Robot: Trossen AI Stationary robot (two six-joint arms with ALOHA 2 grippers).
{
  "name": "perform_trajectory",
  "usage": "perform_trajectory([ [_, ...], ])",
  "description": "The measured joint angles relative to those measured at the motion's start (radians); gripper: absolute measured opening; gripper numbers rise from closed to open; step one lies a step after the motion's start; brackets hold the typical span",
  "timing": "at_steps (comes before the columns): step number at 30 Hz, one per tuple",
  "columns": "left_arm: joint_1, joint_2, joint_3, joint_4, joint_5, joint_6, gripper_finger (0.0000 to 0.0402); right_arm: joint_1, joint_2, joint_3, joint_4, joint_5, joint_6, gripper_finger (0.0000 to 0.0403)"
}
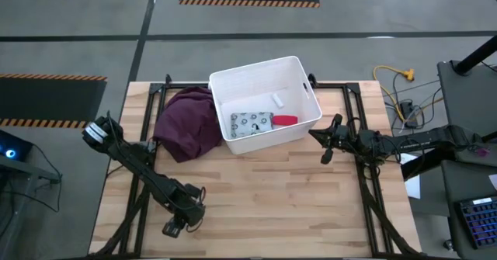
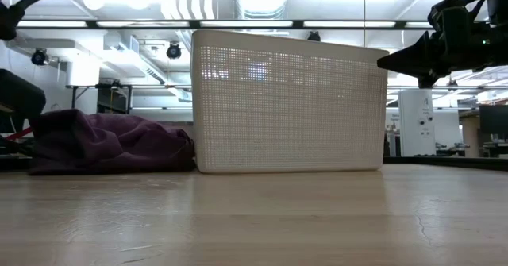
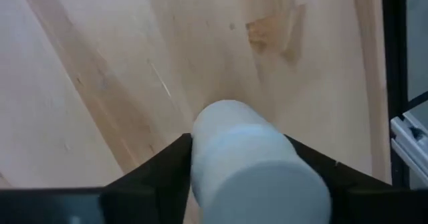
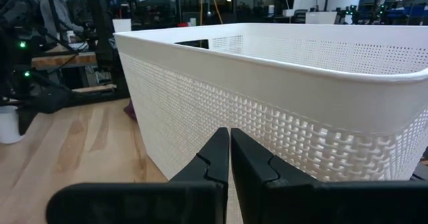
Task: Pick & place medical supplies in basket/bin
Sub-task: Put the white pill bottle into the white bin
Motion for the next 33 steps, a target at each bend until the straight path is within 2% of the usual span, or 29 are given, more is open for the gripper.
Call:
perform_trajectory([
  [4, 0.001, 0.000, 0.027, -0.002, 0.000, 0.002, 0.0157, 0.000, 0.000, 0.000, 0.000, 0.000, -0.003, 0.0009],
  [7, 0.008, 0.000, 0.077, -0.025, -0.020, 0.003, 0.0156, 0.000, 0.000, 0.000, 0.000, 0.000, -0.002, 0.0009],
  [11, 0.033, -0.004, 0.203, -0.164, -0.209, 0.010, 0.0156, 0.000, 0.000, 0.000, 0.000, 0.000, 0.000, 0.0009],
  [15, 0.100, -0.004, 0.347, -0.303, -0.398, 0.101, 0.0157, 0.000, 0.000, 0.000, 0.000, 0.000, 0.035, 0.0009],
  [18, 0.193, -0.004, 0.461, -0.340, -0.501, 0.156, 0.0157, 0.000, 0.000, 0.000, 0.000, 0.000, 0.058, 0.0009],
  [25, 0.511, -0.002, 0.709, -0.326, -0.630, 0.227, 0.0158, 0.000, 0.002, 0.000, -0.007, -0.001, 0.060, 0.0009],
  [29, 0.700, 0.017, 0.814, -0.297, -0.635, 0.245, 0.0159, 0.000, 0.001, 0.000, -0.061, -0.007, 0.062, 0.0009],
  [33, 0.847, 0.054, 0.877, -0.295, -0.629, 0.352, 0.0159, 0.000, 0.001, 0.000, -0.102, -0.011, 0.086, 0.0009],
])
